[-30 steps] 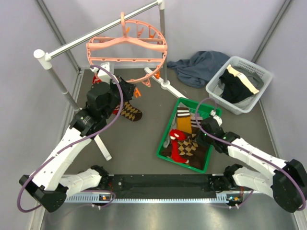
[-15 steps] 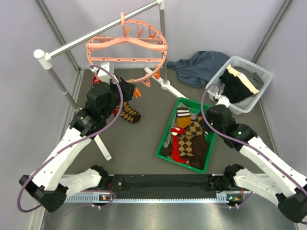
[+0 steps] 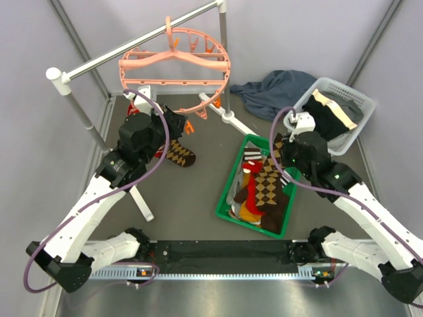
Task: Clip the socks to the hanger
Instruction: Pick up the sock from the bin.
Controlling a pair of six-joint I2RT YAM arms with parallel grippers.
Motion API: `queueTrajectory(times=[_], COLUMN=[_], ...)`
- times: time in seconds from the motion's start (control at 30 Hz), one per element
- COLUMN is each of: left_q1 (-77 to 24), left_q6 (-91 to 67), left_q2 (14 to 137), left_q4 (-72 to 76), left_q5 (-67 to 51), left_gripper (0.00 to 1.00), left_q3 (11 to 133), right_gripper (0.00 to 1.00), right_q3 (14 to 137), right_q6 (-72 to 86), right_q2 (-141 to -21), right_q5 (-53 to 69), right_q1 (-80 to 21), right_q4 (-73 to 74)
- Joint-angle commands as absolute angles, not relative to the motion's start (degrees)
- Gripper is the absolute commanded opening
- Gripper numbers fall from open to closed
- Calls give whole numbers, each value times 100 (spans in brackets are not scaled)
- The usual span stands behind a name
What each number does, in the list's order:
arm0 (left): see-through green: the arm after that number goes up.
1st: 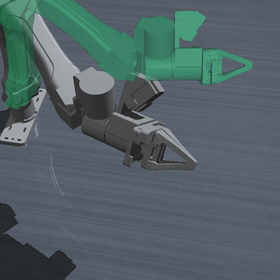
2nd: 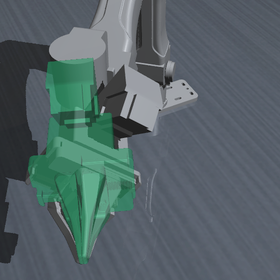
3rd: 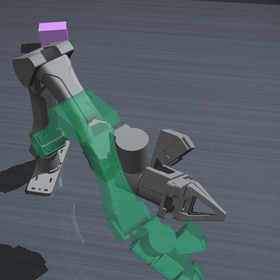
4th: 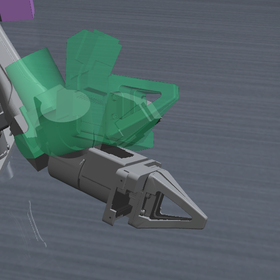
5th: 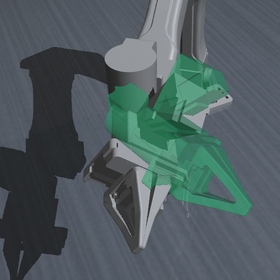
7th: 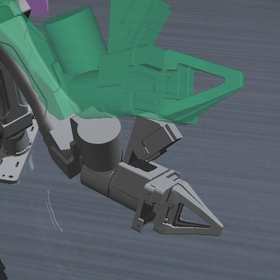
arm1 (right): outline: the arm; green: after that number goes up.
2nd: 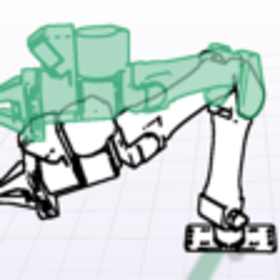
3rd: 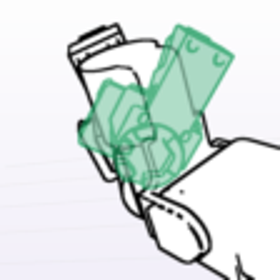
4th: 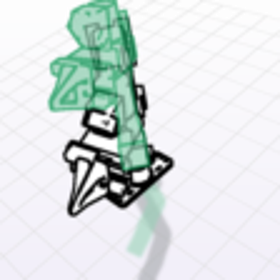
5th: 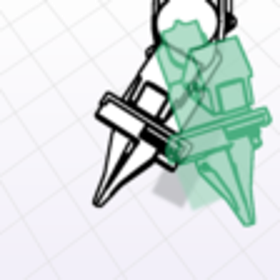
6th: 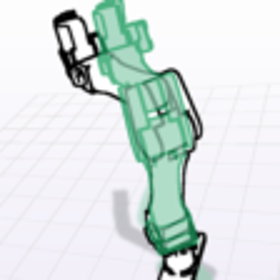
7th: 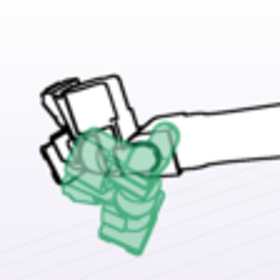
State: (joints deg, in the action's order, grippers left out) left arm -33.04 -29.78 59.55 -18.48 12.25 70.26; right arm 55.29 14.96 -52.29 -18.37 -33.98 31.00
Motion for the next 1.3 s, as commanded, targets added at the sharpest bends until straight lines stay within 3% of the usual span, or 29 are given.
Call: queueTrajectory(times=[0.0,0.23,0.37,0.5,0.77,1.07,1.27], left_q1=[-3314,-3314,-3313,-3313,-3322,-3313,-3313], left_q6=[-2892,-2927,-2953,-2953,-2962,-2953,-2962], left_q2=[5950,5889,5906,5898,5766,5713,5678], left_q4=[-1582,-1582,-1556,-1564,-1556,-1556,-1529], left_q5=[1046,1055,1020,1002,1002,993,993], left_gripper=[12,12,12,12,13,12,12], left_q3=[7269,7181,7128,7145,7119,7075,7031], right_gripper=[10,21,24,45,59,68,63], right_q3=[5381,4527,4342,4639,5036,4562,4472], right_q6=[1546,2188,2250,2320,3023,3191,3199], right_q2=[-5493,-5993,-6336,-6346,-6153,-5669,-5292], right_q5=[-1582,-344,-562,-686,-352,299,-200], right_q1=[-3393,-3384,-3384,-3384,-3384,-3392,-3384], right_q4=[2778,2470,2522,2680,3515,3752,3841])
